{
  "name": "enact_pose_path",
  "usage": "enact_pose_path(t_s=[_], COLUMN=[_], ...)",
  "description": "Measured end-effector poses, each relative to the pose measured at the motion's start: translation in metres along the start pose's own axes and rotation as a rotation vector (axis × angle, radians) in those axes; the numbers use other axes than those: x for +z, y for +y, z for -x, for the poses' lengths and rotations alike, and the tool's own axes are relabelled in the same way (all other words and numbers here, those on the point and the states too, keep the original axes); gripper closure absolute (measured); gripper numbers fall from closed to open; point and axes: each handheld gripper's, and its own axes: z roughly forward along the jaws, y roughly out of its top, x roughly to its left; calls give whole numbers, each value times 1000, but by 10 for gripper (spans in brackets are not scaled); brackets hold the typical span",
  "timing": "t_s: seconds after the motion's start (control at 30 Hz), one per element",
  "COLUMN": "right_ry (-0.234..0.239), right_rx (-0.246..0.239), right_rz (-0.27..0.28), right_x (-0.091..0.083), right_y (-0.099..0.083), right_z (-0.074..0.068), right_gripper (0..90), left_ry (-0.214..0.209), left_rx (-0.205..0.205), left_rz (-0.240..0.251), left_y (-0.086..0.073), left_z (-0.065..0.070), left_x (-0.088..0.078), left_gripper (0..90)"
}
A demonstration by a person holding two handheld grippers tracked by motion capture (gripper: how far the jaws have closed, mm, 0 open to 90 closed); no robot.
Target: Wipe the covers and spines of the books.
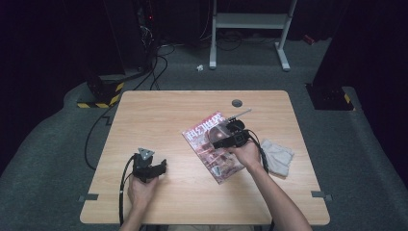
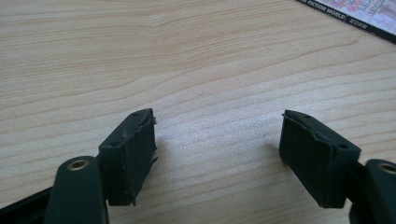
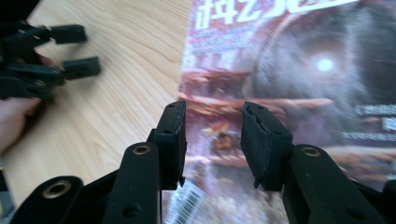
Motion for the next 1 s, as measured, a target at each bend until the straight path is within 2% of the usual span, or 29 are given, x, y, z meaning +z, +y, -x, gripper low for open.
enact_pose_path(t_s=[0.07, 0.13, 0.27, 0.37, 0.53, 0.63, 0.7, 0.83, 1.0], right_ry=[-20, -59, -110, -148, -189, -240, -272, -289, -310], right_rx=[-6, -24, -50, -81, -77, -100, -110, -84, -36], right_rz=[5, 8, 11, 22, 60, 92, 90, 73, 60], right_x=[-1, -2, -7, -12, -23, -29, -31, -32, -32], right_y=[-4, -10, -22, -29, -39, -46, -51, -59, -66], right_z=[3, 8, 14, 17, 27, 32, 36, 48, 65], right_gripper=[612, 616, 612, 605, 607, 660, 676, 675, 660], left_ry=[-8, -29, -74, -109, -187, -230, -230, -244, -277], left_rx=[-4, -3, -23, 0, 19, 11, 18, 40, 40], left_rz=[-13, -26, -11, -12, -17, -39, -56, -79, -100], left_y=[2, 4, 9, 19, 32, 37, 40, 45, 49], left_z=[2, 6, 17, 35, 61, 76, 84, 100, 113], left_x=[0, -1, -4, -6, -7, -5, -3, 2, 8], left_gripper=[277, 295, 306, 300, 288, 298, 311, 318, 313])
